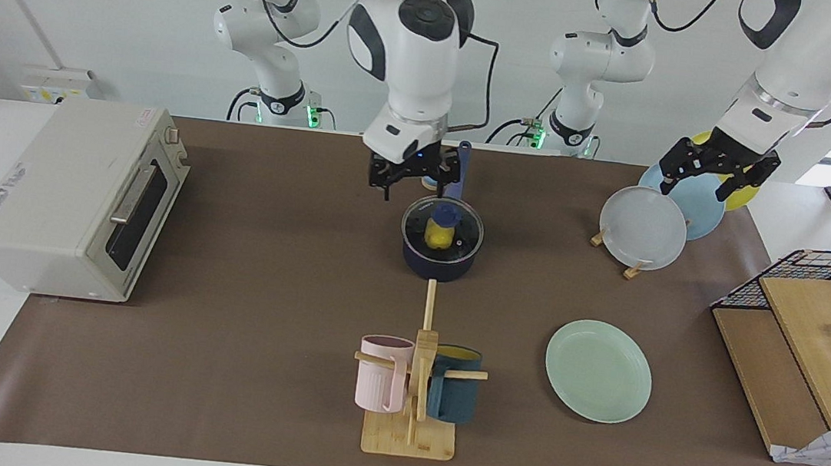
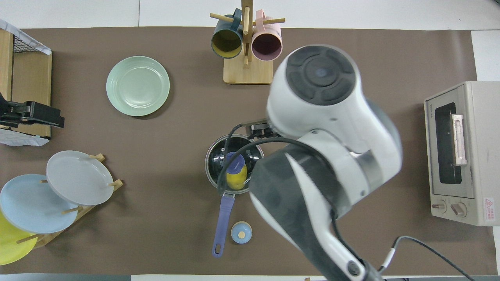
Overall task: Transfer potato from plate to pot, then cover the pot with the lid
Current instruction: 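Open the right gripper and withdraw it from the lid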
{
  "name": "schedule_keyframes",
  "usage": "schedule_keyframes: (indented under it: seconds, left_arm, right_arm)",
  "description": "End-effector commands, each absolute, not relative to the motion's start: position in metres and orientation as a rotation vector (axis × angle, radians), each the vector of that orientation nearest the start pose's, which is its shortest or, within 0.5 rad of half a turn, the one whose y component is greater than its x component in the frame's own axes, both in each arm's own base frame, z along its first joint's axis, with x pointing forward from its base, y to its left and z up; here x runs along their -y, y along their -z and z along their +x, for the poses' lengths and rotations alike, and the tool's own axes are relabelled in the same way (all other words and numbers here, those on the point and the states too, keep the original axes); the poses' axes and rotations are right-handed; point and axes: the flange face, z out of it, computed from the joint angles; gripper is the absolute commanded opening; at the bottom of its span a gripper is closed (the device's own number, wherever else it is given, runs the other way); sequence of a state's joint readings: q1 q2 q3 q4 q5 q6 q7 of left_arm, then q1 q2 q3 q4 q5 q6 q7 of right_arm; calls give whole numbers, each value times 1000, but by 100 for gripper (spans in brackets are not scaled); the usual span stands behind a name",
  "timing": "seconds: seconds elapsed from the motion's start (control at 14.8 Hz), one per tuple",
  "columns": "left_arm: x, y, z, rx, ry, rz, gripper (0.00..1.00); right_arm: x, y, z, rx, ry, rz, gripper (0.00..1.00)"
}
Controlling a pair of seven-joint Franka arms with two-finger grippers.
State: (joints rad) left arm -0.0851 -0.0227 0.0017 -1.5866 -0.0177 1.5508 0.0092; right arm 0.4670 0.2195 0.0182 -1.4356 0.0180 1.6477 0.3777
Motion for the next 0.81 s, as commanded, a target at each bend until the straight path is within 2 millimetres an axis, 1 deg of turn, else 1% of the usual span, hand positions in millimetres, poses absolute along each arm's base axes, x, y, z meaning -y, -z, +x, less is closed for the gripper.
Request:
schedule_keyframes:
  seconds: [0.0,0.07,0.14,0.2,0.27,0.34,0.41,0.47,0.54,0.61,0.75]
  left_arm:
    - [44,-629,536,-130,-34,-3139,100]
    - [44,-629,536,-130,-34,-3139,100]
    - [45,-629,536,-135,-34,-3139,100]
    - [46,-629,536,-137,-34,-3139,100]
    - [46,-629,536,-135,-34,-3139,100]
    - [44,-629,536,-133,-34,-3139,100]
    - [44,-629,536,-130,-34,-3139,100]
    - [44,-629,536,-130,-34,-3139,100]
    - [46,-629,536,-137,-36,-3139,100]
    - [44,-629,536,-130,-34,-3139,100]
    - [46,-629,536,-135,-34,-3139,100]
  right_arm:
    - [-216,-606,554,134,-42,-3120,100]
    - [-186,-615,551,92,-68,-3127,100]
    - [-157,-616,550,50,-107,-3133,100]
    - [-140,-613,545,35,-128,-3135,100]
    - [-127,-606,541,8,-153,-3137,100]
    - [-114,-601,542,-30,-175,-3136,100]
    - [-93,-601,546,-94,-178,-3128,100]
    - [-78,-601,549,-135,-176,-3123,100]
    - [-65,-598,549,-173,-193,-3120,100]
    - [-57,-595,549,-193,-200,-3118,100]
    - [-56,-597,550,-193,-174,-3137,100]
